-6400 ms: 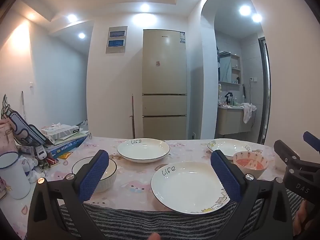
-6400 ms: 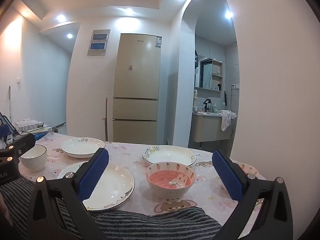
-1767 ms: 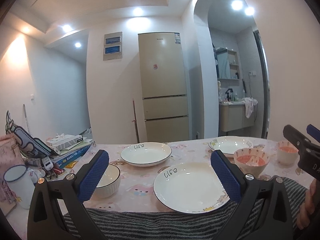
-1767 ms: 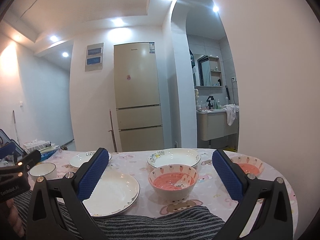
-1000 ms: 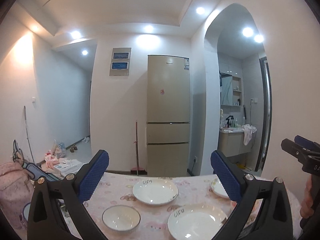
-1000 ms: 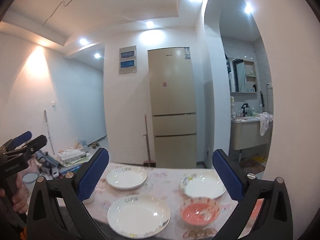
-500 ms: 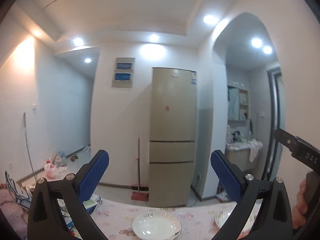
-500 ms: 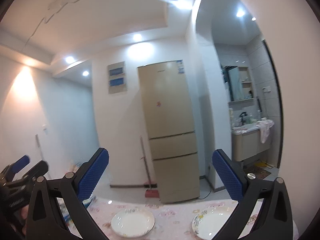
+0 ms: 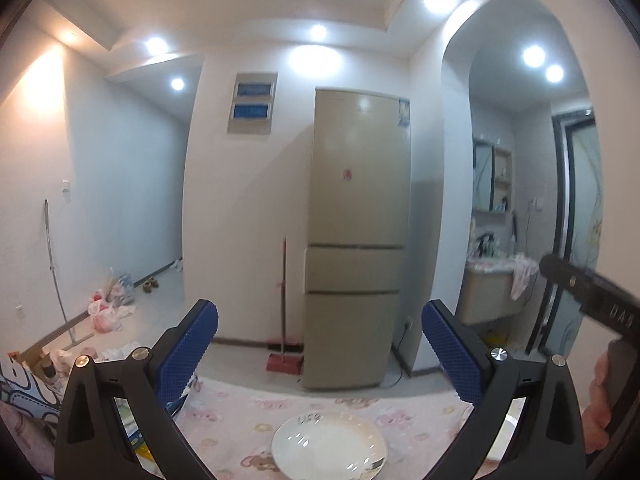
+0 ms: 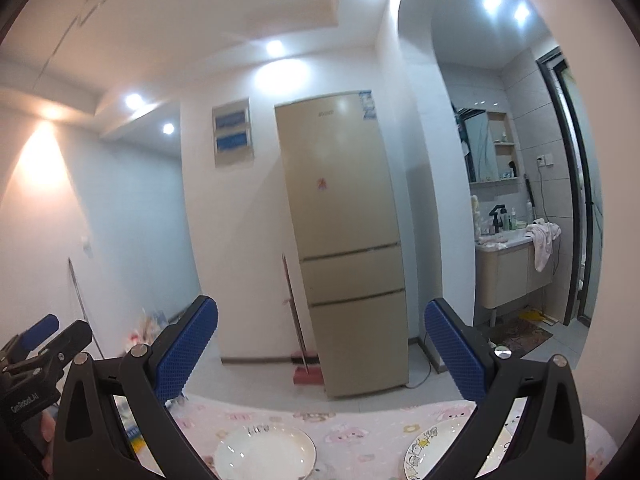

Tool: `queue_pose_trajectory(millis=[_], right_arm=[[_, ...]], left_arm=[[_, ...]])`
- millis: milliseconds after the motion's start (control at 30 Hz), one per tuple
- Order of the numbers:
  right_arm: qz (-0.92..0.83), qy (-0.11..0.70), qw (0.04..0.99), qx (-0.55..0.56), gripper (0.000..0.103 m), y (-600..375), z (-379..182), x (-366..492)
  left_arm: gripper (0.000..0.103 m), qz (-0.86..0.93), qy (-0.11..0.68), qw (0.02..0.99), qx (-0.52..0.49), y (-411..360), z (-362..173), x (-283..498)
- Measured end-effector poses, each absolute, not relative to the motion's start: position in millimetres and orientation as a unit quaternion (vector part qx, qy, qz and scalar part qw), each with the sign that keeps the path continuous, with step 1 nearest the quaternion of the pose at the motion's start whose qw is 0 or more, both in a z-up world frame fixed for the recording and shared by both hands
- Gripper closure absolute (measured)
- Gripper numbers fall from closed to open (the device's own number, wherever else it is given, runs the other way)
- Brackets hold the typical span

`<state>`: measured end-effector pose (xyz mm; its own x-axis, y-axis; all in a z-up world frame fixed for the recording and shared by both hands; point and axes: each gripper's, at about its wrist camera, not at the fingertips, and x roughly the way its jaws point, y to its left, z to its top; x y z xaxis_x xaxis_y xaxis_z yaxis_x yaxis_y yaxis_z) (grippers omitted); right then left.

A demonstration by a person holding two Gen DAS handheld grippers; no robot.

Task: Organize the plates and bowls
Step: 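Move both grippers toward the white 'Life' plate at the table edge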

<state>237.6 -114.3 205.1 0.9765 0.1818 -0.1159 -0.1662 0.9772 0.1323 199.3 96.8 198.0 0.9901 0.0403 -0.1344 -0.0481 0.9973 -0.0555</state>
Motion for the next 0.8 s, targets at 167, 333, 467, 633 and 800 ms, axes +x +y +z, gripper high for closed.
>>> queue_pose_trajectory(millis=[167, 333, 467, 633, 800], right_arm=[[0.110, 0.109, 0.987, 0.046, 0.000, -94.8, 180.0, 270.1], [0.067, 0.143, 0.987, 0.007, 0.000, -84.4, 155.7, 294.3], [0.094, 0.177, 0.980, 0.005, 0.000, -84.7, 127.0, 311.4], [0.135, 0.226, 0.964, 0.024, 0.000, -75.8, 93.7, 341.8], [0.157, 0.283, 0.946, 0.030, 0.000, -62.2, 57.5, 369.1]], left_arm=[[0.000, 0.032, 0.096, 0.995, 0.021, 87.7, 171.1, 230.2], [0.000, 0.021, 0.133, 0.991, 0.002, 98.1, 151.6, 259.3], [0.000, 0.027, 0.172, 0.984, -0.027, 115.0, 133.0, 287.8], [0.000, 0.031, 0.237, 0.970, -0.044, 129.1, 98.2, 327.3], [0.000, 0.016, 0.304, 0.950, -0.065, 142.7, 62.0, 360.3]])
